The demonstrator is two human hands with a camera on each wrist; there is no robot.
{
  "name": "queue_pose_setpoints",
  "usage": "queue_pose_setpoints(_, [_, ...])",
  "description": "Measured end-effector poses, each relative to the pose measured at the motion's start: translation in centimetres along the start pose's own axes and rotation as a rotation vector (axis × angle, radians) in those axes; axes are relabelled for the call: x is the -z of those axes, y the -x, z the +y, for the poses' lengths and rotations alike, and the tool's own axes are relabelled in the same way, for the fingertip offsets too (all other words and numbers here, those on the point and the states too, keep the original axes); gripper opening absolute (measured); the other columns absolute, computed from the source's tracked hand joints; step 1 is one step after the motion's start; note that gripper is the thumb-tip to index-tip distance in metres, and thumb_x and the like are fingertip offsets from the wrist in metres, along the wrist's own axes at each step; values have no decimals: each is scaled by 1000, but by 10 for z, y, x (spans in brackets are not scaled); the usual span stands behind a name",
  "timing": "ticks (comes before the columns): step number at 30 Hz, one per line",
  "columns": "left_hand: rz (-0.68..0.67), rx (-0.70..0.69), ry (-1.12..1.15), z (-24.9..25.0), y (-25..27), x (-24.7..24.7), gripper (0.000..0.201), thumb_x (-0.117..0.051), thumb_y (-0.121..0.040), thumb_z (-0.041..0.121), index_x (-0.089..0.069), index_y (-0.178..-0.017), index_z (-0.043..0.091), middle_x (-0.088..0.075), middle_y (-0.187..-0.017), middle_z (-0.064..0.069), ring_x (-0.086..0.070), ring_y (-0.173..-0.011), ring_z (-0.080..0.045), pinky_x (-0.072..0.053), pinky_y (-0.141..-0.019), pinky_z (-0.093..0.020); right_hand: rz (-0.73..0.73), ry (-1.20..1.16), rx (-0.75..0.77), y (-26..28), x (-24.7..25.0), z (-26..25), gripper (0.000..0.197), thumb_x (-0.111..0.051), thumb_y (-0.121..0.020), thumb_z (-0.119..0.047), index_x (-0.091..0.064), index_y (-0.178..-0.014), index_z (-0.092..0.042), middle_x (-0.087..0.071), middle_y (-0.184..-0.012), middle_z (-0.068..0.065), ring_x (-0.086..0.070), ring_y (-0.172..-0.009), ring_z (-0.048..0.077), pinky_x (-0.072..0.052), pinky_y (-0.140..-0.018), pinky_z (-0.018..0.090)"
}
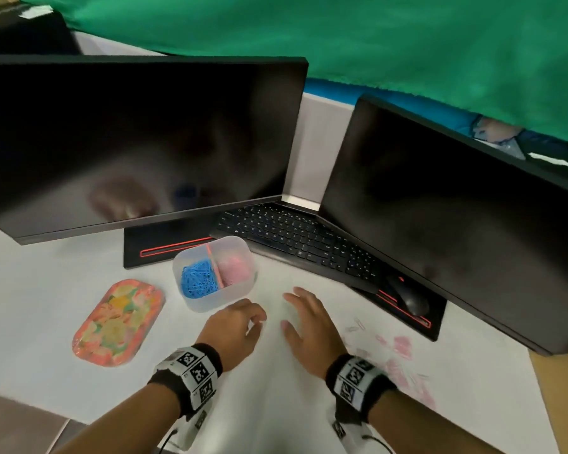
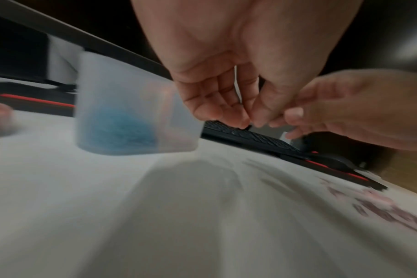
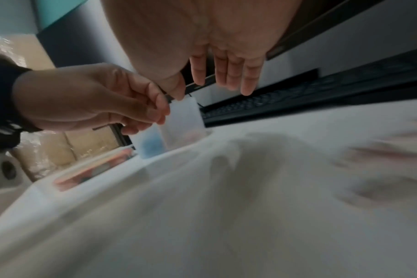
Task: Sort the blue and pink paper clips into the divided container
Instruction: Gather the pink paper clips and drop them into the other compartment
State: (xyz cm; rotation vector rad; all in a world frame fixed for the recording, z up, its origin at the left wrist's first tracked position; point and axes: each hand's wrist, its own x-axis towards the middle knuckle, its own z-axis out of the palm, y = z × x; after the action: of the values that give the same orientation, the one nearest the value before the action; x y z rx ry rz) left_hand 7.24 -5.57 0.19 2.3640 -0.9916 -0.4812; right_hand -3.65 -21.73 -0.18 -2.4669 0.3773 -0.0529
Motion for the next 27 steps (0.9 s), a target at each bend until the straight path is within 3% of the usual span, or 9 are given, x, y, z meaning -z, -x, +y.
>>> queue_pose_setpoints(3, [-105,-77,-44,18,-4,-16,21,-52,-89,27,-62,-108,30,-58,-104,13,-58,-91,-8,-45,-77,-21,30,-16,-183,47,14,50,51,-49,-94,-33,-34,-143,-28,-21,-155,-6,-33,-136,12,-36,-111,37])
queue_pose_setpoints(5, [-158,-103,-63,28,-8,-24,26,-51,-91,28,-60,-115,30,-56,-112,13,-57,-102,-8,-46,-82,-22,66,56,-321,74,24,81,54,-48,-95,-35,-31,-145,-26,-16,-157,-2,-30,-139,16,-30,-115,38])
queue_pose_setpoints(7, [-221,-113,-89,37,-12,-30,31,-49,-93,28,-55,-123,30,-52,-122,13,-56,-109,-9,-46,-88,-23,92,172,-451,93,33,107,61,-45,-95,-41,-25,-148,-19,-12,-159,6,-17,-145,24,-20,-118,39])
queue_pose_setpoints(10, [-321,-140,-133,49,-15,-41,39,-47,-94,28,-47,-133,30,-43,-135,12,-51,-119,-12,-46,-95,-27,69,257,-564,102,39,129,68,-40,-95,-47,-16,-149,-14,-8,-158,10,-10,-146,28,-18,-119,44])
queue_pose_setpoints(13, [-397,-179,-198,61,-16,-51,48,-45,-94,28,-37,-141,29,-33,-146,8,-45,-127,-15,-45,-100,-31,-11,248,-586,100,33,130,70,-33,-96,-50,-7,-151,-15,2,-160,7,1,-147,25,-7,-120,44])
queue_pose_setpoints(16, [-441,-208,-281,72,-22,-61,56,-44,-95,28,-26,-148,27,-21,-154,4,-35,-136,-19,-40,-106,-34,-89,259,-488,102,20,117,68,-25,-97,-51,1,-151,-19,13,-159,3,14,-146,20,4,-119,42])
queue_pose_setpoints(22, [-507,-274,-388,95,-35,-83,64,-43,-96,29,-13,-151,25,-7,-160,0,-17,-145,-22,-29,-115,-37,-251,227,-298,119,15,81,69,-24,-97,-49,13,-149,-22,25,-154,-4,25,-141,14,5,-121,40])
queue_pose_setpoints(25, [-527,-302,-424,106,-41,-92,68,-44,-95,29,-8,-152,25,1,-161,-1,-8,-147,-22,-26,-117,-39,-109,219,-368,135,21,93,72,-19,-94,-55,11,-150,-21,27,-153,-4,25,-143,15,6,-120,38])
queue_pose_setpoints(27, [-543,-315,-435,111,-44,-100,71,-45,-95,30,-4,-152,24,6,-161,-2,-2,-148,-22,-22,-118,-41,53,200,-506,149,29,110,75,-24,-95,-56,8,-151,-17,23,-155,0,21,-144,17,7,-117,37])
